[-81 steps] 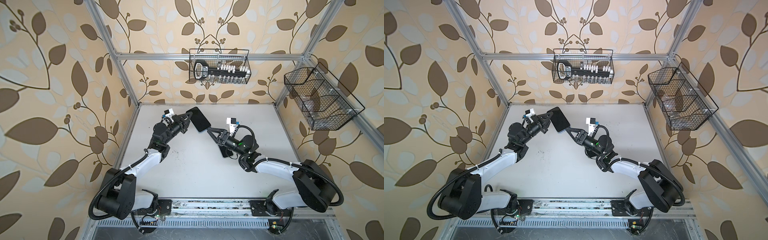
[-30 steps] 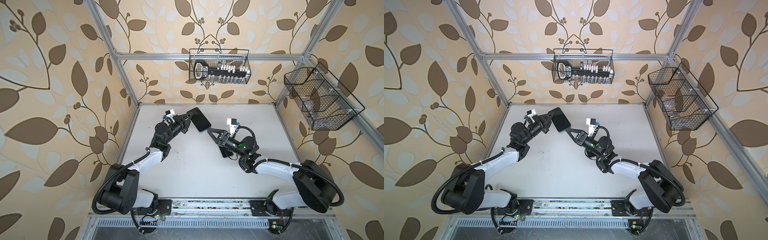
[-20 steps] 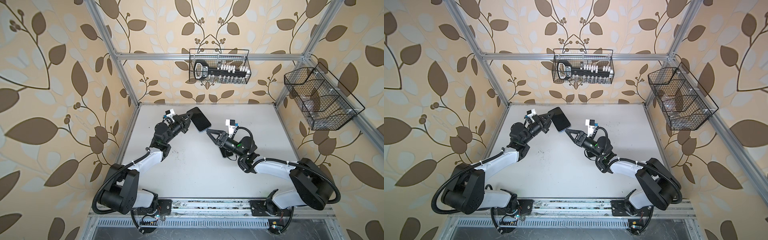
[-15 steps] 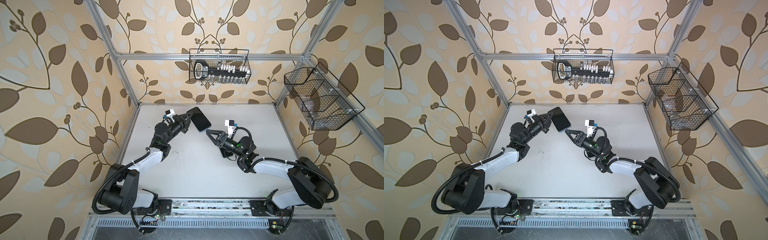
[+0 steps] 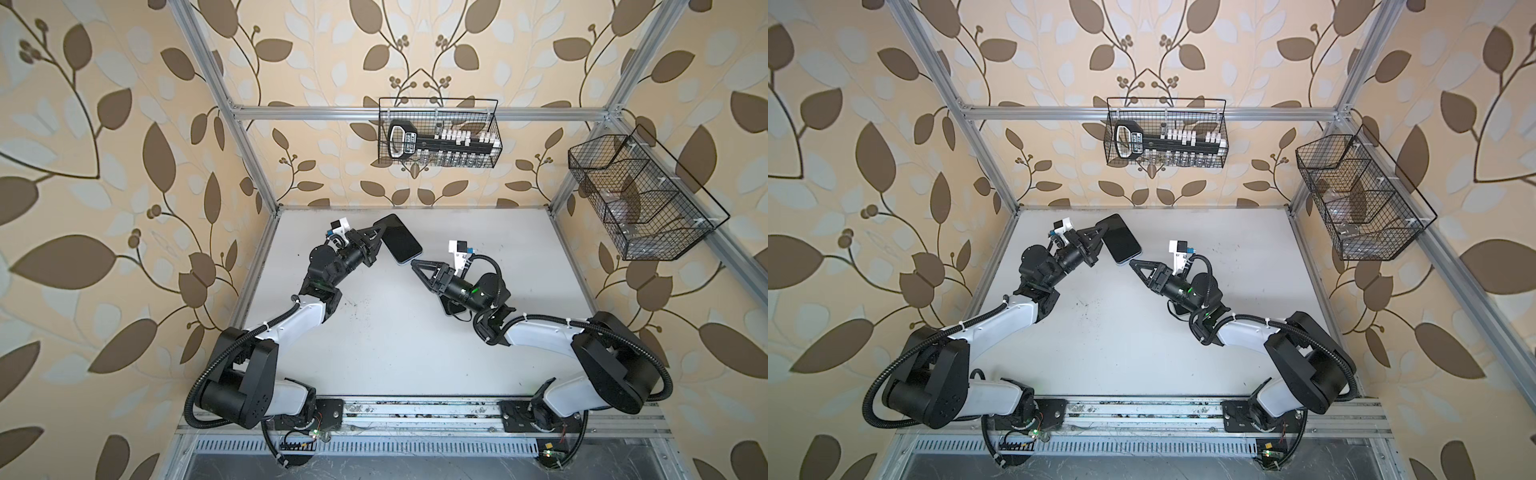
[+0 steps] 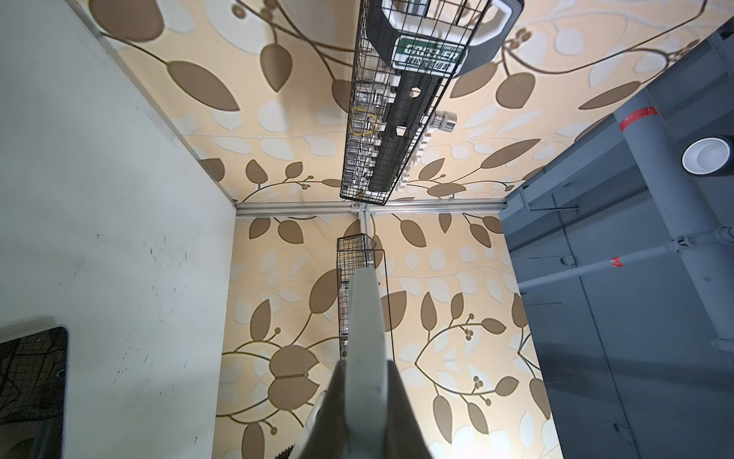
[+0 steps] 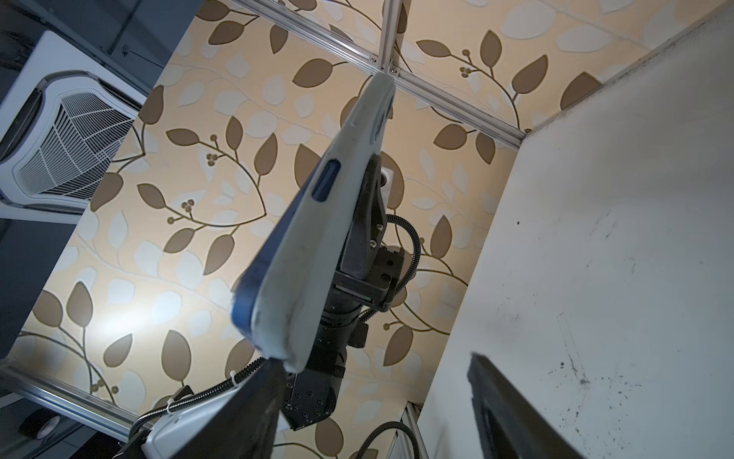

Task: Take the phone out of the phone case
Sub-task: Remove the phone case from the phone.

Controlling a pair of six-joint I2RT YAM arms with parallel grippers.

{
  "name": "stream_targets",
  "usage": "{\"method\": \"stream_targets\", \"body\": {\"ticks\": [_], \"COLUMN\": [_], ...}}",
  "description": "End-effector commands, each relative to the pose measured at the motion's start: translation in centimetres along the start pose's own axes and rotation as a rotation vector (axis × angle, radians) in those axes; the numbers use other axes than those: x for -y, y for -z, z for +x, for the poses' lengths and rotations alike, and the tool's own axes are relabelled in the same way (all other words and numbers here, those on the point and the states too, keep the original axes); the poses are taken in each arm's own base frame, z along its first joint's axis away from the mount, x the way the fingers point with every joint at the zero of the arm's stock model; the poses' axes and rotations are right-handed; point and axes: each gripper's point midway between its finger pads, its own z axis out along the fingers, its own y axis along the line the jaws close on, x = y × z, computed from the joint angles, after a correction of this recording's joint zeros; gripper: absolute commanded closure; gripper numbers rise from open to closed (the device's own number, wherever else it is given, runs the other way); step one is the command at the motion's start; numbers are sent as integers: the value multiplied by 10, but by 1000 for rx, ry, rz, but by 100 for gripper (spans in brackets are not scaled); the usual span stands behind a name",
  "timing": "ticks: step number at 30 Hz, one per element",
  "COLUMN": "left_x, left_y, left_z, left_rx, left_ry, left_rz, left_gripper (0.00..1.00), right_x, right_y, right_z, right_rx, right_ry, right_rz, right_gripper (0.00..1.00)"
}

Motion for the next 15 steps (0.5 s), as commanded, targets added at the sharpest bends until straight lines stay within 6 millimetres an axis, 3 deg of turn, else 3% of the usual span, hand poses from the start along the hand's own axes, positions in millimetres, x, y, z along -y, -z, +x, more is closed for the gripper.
{"method": "stream_targets", "body": {"ticks": [1,15], "left_x": [52,52], "left_y": [4,2], "left_z": [17,16], "left_rx": [-52,-51], "left_ry": [-58,-62], "left_rz": [154,150], "left_gripper": [100,100], "right_x": [-21,-25], "right_y": [-4,3], "right_z": [-4,-3], "right_rx": [13,21], "right_ry": [8,20], "right_rz": [-66,-62], "right_gripper": [26,26]}}
